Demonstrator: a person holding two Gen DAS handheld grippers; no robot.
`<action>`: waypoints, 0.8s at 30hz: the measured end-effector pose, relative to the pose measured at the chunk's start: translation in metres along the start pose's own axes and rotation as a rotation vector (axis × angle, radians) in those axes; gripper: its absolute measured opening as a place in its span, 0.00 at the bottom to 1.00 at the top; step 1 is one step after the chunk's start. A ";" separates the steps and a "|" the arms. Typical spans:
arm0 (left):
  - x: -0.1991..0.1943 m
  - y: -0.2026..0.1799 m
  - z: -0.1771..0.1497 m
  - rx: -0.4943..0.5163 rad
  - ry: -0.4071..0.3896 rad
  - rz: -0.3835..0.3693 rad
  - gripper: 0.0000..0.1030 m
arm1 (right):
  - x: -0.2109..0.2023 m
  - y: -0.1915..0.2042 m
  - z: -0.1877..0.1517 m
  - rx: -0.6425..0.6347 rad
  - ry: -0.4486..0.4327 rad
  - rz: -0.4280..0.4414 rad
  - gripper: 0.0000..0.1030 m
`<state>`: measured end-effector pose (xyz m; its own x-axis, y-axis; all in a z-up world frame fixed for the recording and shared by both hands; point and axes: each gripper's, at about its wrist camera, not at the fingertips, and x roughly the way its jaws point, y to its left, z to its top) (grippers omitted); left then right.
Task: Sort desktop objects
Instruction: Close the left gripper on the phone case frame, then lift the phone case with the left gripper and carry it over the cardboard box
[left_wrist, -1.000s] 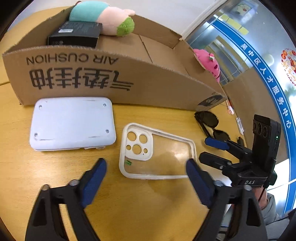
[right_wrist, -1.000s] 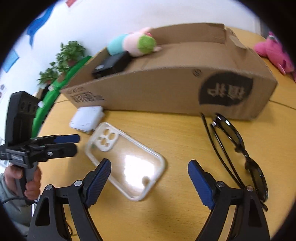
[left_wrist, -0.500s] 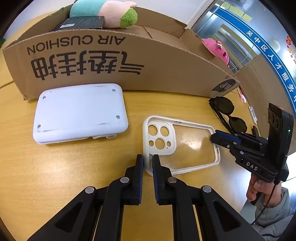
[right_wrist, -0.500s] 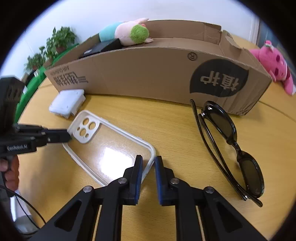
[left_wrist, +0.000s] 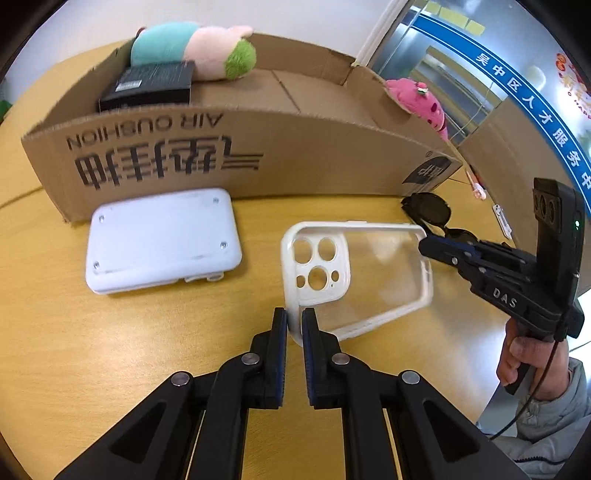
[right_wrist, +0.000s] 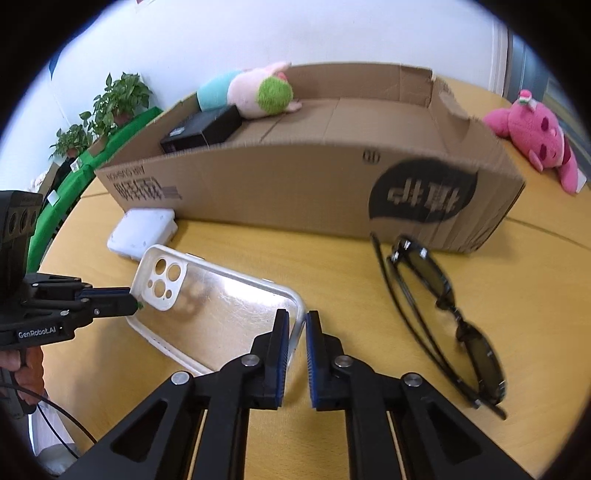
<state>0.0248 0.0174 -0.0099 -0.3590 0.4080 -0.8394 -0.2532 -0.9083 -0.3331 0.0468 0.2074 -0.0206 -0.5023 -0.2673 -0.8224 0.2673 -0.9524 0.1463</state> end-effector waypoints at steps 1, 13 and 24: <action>0.000 -0.001 0.000 0.005 0.004 0.002 0.06 | 0.000 0.001 0.001 0.001 -0.001 -0.004 0.07; 0.018 0.010 -0.010 -0.103 0.056 -0.001 0.21 | 0.019 0.008 -0.012 0.017 0.049 -0.028 0.62; 0.022 0.004 -0.010 -0.060 0.049 0.000 0.07 | 0.016 0.006 -0.025 0.003 0.038 -0.047 0.08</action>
<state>0.0250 0.0223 -0.0342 -0.3145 0.4039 -0.8590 -0.1986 -0.9129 -0.3565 0.0605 0.2006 -0.0464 -0.4829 -0.2167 -0.8484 0.2420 -0.9642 0.1086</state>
